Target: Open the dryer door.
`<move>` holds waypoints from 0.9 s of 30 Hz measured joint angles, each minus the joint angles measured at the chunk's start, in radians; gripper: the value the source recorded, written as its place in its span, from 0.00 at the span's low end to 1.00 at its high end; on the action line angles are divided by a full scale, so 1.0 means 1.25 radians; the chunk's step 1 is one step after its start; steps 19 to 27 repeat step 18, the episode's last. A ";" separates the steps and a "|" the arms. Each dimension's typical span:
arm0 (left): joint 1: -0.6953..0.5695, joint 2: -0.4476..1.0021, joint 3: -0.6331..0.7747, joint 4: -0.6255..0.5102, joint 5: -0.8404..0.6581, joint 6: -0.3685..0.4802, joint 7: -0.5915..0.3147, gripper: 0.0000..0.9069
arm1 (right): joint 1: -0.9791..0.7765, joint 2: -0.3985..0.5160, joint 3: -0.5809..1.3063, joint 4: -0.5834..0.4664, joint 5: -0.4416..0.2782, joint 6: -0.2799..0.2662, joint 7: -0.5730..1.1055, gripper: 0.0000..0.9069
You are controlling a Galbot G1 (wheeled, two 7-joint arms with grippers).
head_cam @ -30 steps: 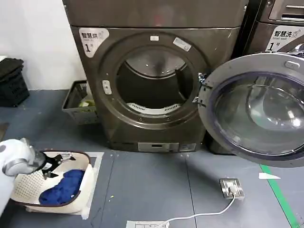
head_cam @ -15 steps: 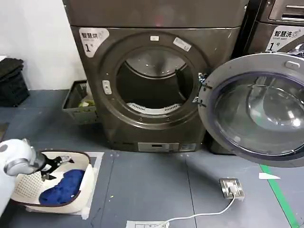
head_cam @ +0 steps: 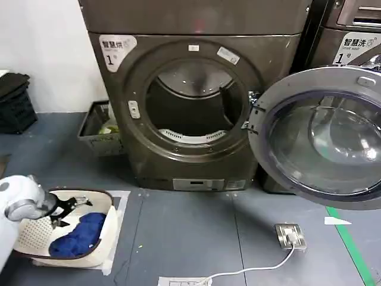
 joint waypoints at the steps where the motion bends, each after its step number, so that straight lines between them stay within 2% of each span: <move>1: -0.001 0.001 0.000 0.002 -0.001 0.000 0.000 1.00 | 0.001 0.000 0.001 -0.001 0.000 0.000 0.000 1.00; 27: 0.004 0.002 0.002 0.006 0.003 0.000 0.002 1.00 | 0.001 0.002 0.000 -0.002 -0.001 0.003 0.000 1.00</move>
